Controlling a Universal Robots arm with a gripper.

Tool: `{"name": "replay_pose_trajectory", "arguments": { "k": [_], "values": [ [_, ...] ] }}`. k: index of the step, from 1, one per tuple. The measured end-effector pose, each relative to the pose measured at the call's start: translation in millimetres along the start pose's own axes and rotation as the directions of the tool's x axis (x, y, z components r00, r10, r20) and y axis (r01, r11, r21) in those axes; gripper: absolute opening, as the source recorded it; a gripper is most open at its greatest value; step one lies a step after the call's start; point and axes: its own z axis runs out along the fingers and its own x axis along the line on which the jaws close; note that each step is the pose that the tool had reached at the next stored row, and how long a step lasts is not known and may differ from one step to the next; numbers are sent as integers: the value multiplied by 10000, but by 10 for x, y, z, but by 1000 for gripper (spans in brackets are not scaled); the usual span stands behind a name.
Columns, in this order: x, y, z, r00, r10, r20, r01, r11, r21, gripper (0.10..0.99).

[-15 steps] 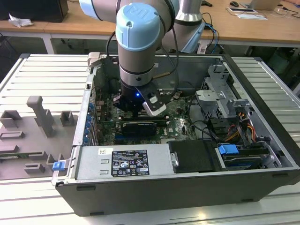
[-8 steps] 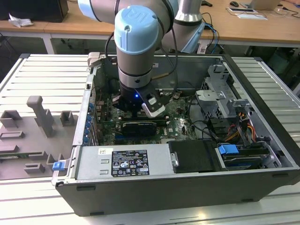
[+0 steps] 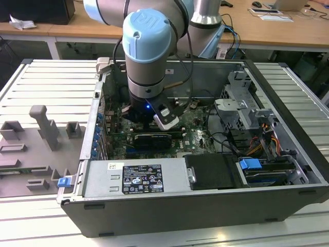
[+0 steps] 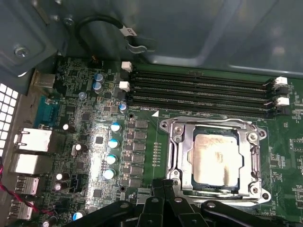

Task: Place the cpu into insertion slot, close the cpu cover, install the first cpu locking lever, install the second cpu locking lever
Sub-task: 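Install the second cpu locking lever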

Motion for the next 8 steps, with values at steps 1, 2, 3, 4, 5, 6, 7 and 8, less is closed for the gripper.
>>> {"name": "replay_pose_trajectory", "arguments": {
  "k": [1,2,3,4,5,6,7,8],
  "values": [
    [2,-3,1,10000,0,0,0,10000,-1,106],
    [4,-6,1,10000,0,1,0,10000,-1,106],
    [5,-7,1,10000,0,2,0,10000,1,106],
    [5,-6,-1,10000,1,3,-1,10000,2,106],
    [5,-6,-6,10000,2,3,-2,10000,3,106],
    [5,-3,-16,10000,1,3,-1,10000,4,106],
    [4,2,-34,10000,1,3,-1,10000,1,106],
    [3,8,-54,10000,0,3,0,10000,2,106]
  ]
}}
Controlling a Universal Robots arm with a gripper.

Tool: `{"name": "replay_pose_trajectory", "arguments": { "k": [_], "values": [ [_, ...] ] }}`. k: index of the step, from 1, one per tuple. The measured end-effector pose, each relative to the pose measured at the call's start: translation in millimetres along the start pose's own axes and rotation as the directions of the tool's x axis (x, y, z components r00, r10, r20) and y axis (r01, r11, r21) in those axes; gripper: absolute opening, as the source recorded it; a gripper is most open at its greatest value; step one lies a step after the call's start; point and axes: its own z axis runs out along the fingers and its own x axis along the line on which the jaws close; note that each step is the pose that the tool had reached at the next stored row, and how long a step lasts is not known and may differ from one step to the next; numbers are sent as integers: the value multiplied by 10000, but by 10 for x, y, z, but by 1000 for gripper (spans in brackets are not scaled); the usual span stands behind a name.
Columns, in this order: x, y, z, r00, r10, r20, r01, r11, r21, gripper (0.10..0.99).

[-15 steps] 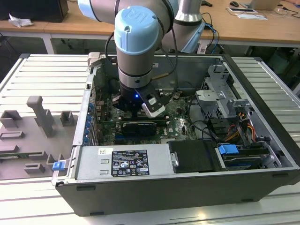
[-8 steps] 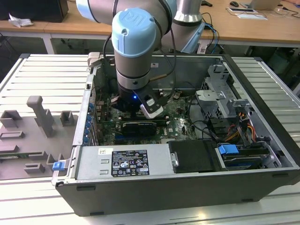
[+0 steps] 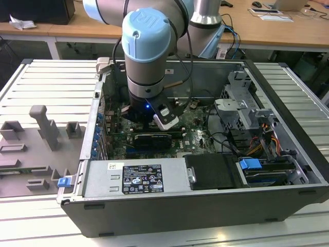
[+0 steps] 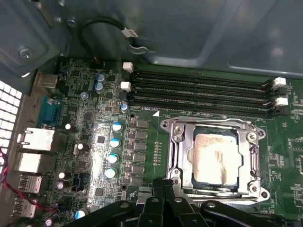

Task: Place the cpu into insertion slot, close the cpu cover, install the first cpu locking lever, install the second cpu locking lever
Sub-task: 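Install the second cpu locking lever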

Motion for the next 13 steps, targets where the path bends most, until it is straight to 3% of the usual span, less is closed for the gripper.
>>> {"name": "replay_pose_trajectory", "arguments": {
  "k": [13],
  "values": [
    [-5,37,-140,10000,0,2,0,10000,-2,106]
  ]
}}
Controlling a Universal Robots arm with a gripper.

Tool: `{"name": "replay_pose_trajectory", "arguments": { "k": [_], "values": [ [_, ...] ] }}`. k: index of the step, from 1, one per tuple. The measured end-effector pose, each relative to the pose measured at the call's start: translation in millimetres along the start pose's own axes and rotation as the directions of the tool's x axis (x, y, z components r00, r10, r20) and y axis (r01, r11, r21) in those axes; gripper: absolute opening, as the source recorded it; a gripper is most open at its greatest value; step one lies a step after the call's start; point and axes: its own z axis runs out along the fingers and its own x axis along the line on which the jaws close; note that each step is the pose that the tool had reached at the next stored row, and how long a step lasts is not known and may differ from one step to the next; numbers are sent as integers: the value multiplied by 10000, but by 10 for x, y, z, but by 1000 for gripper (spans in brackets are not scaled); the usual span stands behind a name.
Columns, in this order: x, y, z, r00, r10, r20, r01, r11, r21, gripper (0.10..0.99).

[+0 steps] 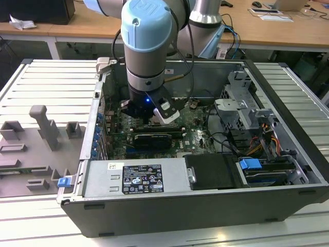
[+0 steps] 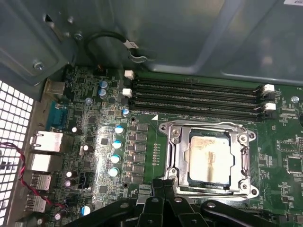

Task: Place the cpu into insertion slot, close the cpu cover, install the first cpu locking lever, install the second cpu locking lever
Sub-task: 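Install the second cpu locking lever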

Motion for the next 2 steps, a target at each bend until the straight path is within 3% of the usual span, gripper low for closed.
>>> {"name": "replay_pose_trajectory", "arguments": {
  "k": [2],
  "values": [
    [0,0,-1,10000,0,-1,0,10000,2,106]
  ]
}}
